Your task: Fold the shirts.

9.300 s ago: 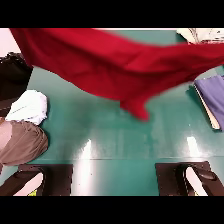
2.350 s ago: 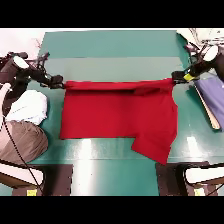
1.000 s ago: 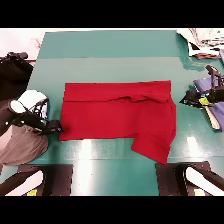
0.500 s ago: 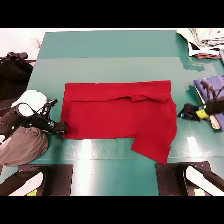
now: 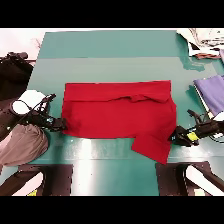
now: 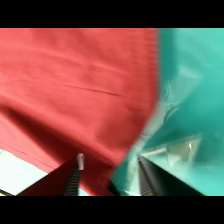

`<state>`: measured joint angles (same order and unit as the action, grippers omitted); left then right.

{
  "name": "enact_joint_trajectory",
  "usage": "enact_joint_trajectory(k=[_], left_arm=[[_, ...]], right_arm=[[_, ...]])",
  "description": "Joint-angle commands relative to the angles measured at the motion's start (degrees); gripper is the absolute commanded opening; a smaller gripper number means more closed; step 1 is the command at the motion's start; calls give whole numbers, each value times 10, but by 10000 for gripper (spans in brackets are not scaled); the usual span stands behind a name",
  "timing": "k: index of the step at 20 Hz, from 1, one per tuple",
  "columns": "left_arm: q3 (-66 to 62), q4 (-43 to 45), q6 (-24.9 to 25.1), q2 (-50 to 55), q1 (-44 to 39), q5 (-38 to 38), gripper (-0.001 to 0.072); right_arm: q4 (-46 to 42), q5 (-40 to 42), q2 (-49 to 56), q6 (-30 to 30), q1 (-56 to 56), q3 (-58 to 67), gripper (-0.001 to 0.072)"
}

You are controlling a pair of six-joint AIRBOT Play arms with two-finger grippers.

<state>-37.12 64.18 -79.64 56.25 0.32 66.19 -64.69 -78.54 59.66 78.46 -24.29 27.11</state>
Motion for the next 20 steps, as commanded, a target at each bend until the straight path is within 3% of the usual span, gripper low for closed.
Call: enact_joint_trajectory(k=[1, 2, 3, 4, 9, 12, 15, 20], left_arm=[[-1, -4, 0, -1, 0, -2, 23], [-1, -3, 2, -1, 0, 5, 22], [-2, -1, 7, -1, 0, 17, 22], [-1, 5, 7, -2, 0, 31, 21], [30, 32, -14, -98, 0, 108, 21], [38, 23, -33, -156, 0, 163, 21], [7, 13, -35, -154, 0, 116, 21], [-79, 13, -28, -54, 0, 6, 22]], right_arm=[[34, 76, 1, -3, 55, -14, 306], [28, 77, 1, -3, 69, -4, 123], [19, 72, 1, -3, 79, 6, 45], [2, 54, 1, -3, 86, 20, 19], [-156, -71, -106, 9, 98, 62, 18], [-197, -82, -223, 16, 98, 62, 19], [-150, -38, -263, 26, 98, 82, 18], [-114, 25, -117, 25, 125, 222, 18]])
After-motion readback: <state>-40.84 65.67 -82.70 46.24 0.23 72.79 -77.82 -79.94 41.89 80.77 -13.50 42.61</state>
